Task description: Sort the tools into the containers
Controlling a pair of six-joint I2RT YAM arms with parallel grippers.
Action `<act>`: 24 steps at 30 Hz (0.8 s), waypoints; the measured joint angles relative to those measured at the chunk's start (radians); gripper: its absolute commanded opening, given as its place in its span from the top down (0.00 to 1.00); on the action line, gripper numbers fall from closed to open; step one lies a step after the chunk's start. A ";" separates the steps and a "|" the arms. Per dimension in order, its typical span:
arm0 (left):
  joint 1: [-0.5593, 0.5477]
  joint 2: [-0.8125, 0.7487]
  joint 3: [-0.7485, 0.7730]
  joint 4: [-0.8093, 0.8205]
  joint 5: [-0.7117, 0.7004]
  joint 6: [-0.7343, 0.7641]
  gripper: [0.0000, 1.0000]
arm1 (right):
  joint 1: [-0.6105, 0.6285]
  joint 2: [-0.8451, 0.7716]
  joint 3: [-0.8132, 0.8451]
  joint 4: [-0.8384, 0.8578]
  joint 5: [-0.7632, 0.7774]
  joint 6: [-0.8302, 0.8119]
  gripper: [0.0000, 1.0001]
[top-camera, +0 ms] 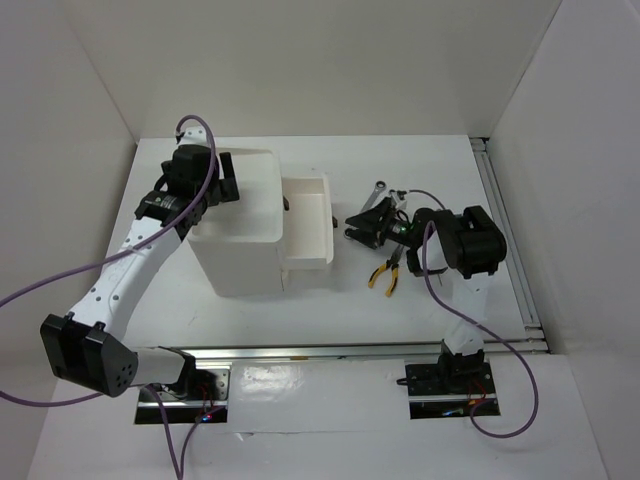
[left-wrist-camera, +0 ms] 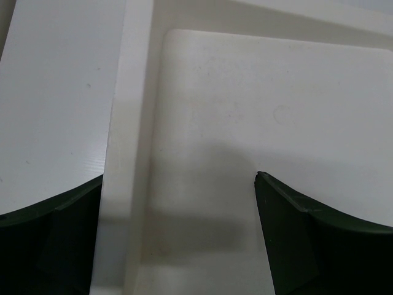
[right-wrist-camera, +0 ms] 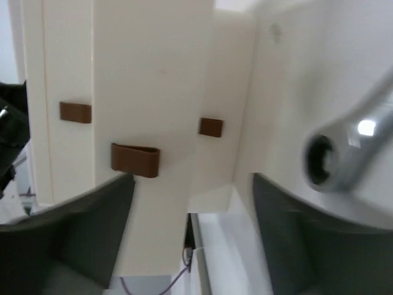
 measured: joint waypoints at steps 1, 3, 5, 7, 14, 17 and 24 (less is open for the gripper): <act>0.001 0.010 0.000 0.011 -0.001 -0.005 0.00 | -0.016 0.000 -0.012 -0.018 -0.003 -0.004 0.00; 0.001 0.011 0.003 0.012 -0.001 -0.009 0.00 | -0.045 -0.023 -0.041 -0.052 0.000 -0.026 0.00; 0.001 0.011 0.003 0.013 -0.001 -0.012 0.00 | -0.069 -0.096 -0.061 -0.093 0.006 -0.089 0.00; 0.001 0.011 0.003 0.012 -0.002 -0.014 0.00 | -0.081 -0.222 -0.058 -0.173 0.025 -0.194 0.00; 0.001 0.011 0.003 0.012 -0.003 -0.018 0.00 | -0.068 -0.610 0.167 -0.780 0.332 -0.667 0.00; 0.001 0.011 0.003 0.012 -0.003 -0.018 0.00 | -0.063 -0.642 0.269 -1.071 0.575 -0.803 0.00; 0.001 0.011 0.003 0.012 -0.003 -0.018 0.00 | -0.113 -0.514 0.319 -1.490 0.888 -0.963 0.10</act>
